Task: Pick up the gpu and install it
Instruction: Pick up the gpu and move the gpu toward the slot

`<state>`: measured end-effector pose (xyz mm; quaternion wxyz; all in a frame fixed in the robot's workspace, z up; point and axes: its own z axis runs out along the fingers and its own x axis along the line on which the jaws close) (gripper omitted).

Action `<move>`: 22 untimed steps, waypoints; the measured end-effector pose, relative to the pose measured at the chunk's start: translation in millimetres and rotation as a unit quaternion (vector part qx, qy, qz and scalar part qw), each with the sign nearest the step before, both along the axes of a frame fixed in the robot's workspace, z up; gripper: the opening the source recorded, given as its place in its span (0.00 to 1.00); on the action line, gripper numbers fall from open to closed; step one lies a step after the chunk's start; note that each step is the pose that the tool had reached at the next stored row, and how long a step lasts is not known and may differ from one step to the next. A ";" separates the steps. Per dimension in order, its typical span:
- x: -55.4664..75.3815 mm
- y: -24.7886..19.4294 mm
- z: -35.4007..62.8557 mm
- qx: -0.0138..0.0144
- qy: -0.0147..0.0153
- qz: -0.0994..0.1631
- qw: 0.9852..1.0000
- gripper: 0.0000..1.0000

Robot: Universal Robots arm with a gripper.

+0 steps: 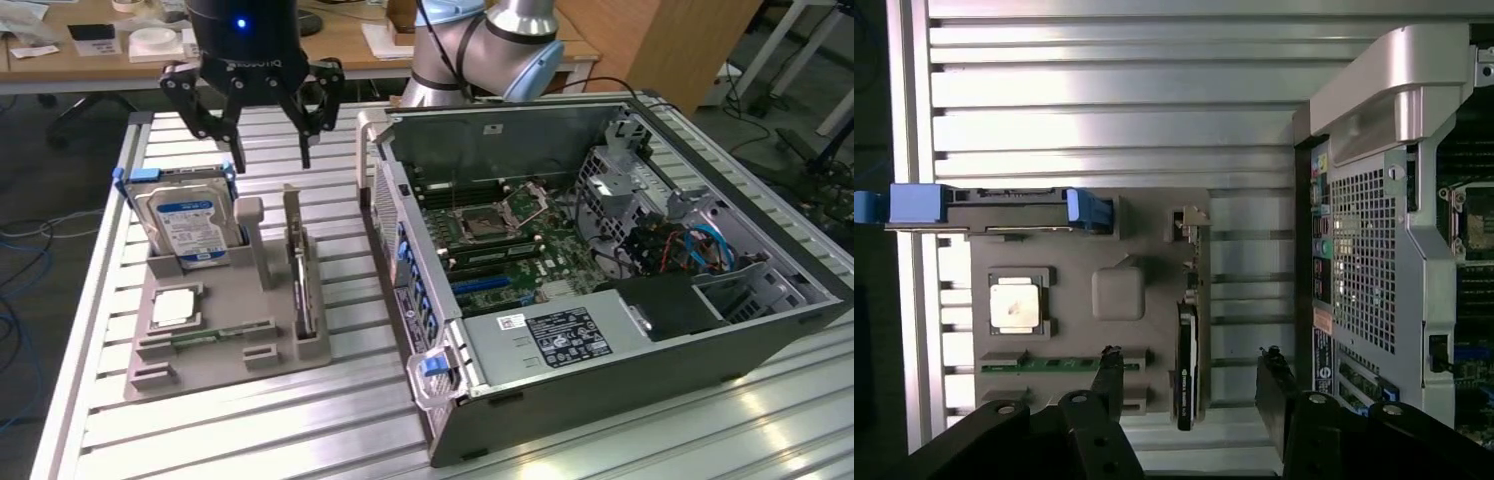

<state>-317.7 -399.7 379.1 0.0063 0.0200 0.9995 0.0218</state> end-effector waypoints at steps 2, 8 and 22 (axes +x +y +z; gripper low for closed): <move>0.0 -0.2 -1.4 0.000 0.000 0.001 1.000 0.65; 0.0 -0.6 -5.2 0.000 0.000 0.001 1.000 0.65; 0.0 -0.6 -16.1 0.000 0.000 0.001 1.000 0.65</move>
